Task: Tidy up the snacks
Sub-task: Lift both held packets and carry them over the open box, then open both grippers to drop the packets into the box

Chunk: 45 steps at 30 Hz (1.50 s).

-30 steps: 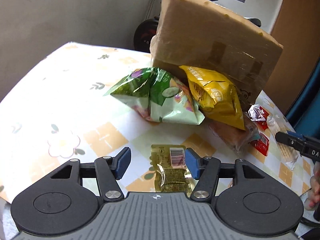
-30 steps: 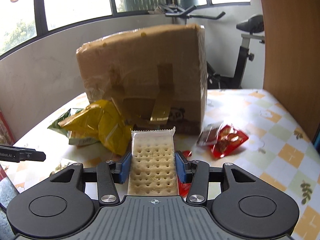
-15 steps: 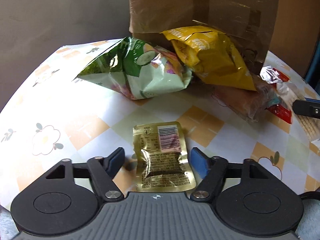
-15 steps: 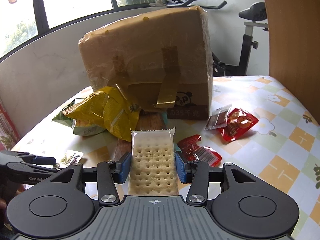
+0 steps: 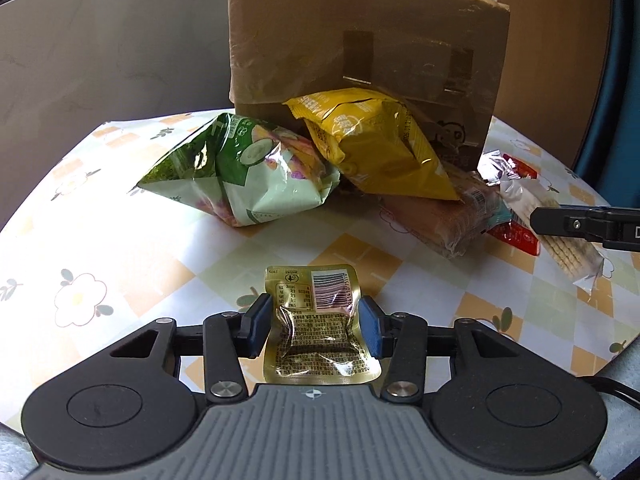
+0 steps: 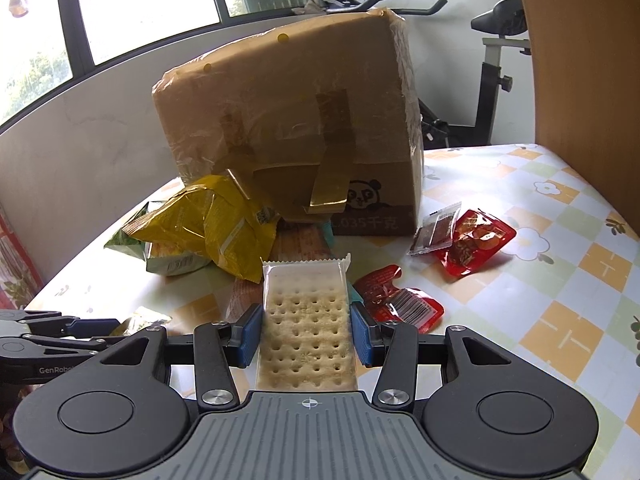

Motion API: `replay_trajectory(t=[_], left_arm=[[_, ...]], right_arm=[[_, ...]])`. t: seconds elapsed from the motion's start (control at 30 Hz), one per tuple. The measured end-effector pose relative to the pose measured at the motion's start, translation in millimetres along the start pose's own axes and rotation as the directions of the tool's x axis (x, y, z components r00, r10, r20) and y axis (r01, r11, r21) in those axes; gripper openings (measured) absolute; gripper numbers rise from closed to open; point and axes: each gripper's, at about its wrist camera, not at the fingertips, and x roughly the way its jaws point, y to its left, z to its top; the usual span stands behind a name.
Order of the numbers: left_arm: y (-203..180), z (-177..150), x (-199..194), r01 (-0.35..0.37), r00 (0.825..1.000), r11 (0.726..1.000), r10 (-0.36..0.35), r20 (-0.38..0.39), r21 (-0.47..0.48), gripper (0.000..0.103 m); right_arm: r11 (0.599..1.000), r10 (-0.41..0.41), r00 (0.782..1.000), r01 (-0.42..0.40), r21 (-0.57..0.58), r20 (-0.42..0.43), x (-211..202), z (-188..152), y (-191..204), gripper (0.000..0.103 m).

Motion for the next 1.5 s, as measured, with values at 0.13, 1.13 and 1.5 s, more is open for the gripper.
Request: replay_trajectory(t=[0.13, 1.13, 1.5], left_arm=[[-2.4, 6.2, -9.3, 0.007, 0.998, 1.000, -0.007, 0.057, 0.010, 0.049], [2.9, 242.0, -32.6, 0.030, 0.883, 0.999, -0.043, 0.467, 0.034, 0.050], [21.4, 283.7, 32.5, 0.019, 0.944, 0.999, -0.009, 0.328, -0.027, 0.051]], right_arm=[[1.000, -0.005, 1.000, 0.005, -0.009, 0.019, -4.4, 3.3, 0.8, 0.043], [0.992, 0.082, 0.924, -0.039, -0.120, 0.375, 5.0, 225.3, 0.1, 0.043], [0.998, 0.012, 0.960, 0.005, -0.059, 0.279, 98.6, 260.5, -6.1, 0.043]])
